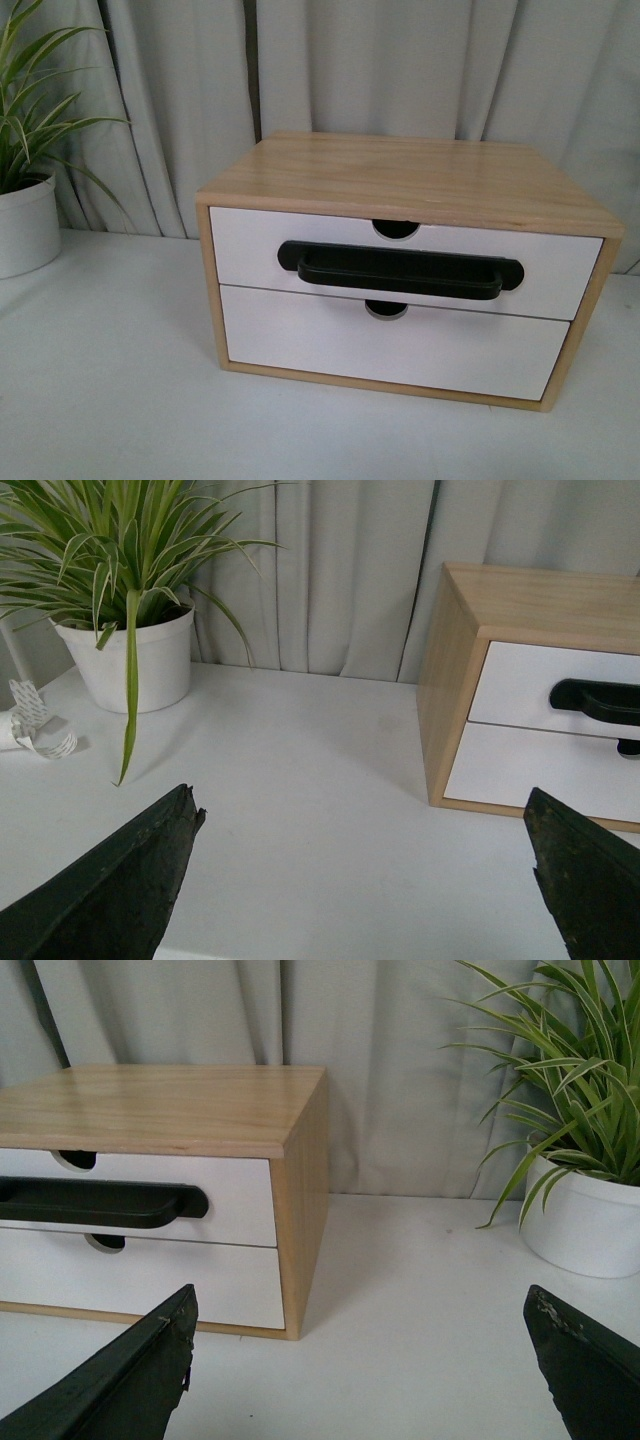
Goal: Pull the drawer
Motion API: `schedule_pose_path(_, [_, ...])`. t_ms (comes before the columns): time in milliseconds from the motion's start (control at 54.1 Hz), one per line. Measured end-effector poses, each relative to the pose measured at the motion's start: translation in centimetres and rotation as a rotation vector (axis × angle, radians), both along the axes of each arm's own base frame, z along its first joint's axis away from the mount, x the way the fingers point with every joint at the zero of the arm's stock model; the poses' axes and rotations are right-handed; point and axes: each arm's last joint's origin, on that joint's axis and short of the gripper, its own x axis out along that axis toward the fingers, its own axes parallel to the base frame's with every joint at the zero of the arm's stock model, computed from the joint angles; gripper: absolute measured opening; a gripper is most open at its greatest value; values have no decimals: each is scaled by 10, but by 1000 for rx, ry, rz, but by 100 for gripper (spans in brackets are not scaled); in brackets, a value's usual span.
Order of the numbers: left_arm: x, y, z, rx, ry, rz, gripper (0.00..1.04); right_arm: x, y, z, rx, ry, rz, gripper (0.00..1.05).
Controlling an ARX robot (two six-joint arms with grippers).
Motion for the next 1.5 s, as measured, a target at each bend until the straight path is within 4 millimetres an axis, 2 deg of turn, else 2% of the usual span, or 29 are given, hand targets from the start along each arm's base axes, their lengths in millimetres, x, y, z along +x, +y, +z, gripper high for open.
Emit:
schedule_pose_path(240, [0, 0, 0, 0, 0, 0, 99, 0, 0, 0, 0, 0, 0, 96])
schedule_pose_path(296, [0, 0, 0, 0, 0, 2, 99, 0, 0, -1, 79, 149, 112, 96])
schedule_pose_path(388, [5, -6, 3, 31, 17, 287, 99, 5, 2, 1, 205, 320, 218, 96])
schedule_pose_path(462, [10, -14, 9, 73, 45, 318, 99, 9, 3, 13, 213, 352, 268, 96])
schedule_pose_path(517, [16, -19, 19, 112, 48, 271, 99, 14, 5, 24, 181, 355, 317, 96])
schedule_pose_path(628, [32, -29, 39, 200, 50, 115, 99, 25, 7, 35, 104, 386, 387, 96])
schedule_pose_path(739, [53, -44, 52, 341, 86, -147, 99, 42, 10, 45, -15, 415, 471, 96])
schedule_pose_path(924, [80, -64, 58, 539, 118, -482, 99, 68, 12, 62, -141, 412, 570, 96])
schedule_pose_path(1127, [105, -87, 56, 773, 228, -737, 99, 92, 18, 73, -277, 437, 687, 96])
schedule_pose_path(1294, [126, -102, 61, 898, 270, -852, 99, 115, 22, 80, -401, 431, 742, 96])
schedule_pose_path(1497, [155, -116, 68, 1017, 310, -943, 99, 133, 31, 79, -512, 407, 814, 96])
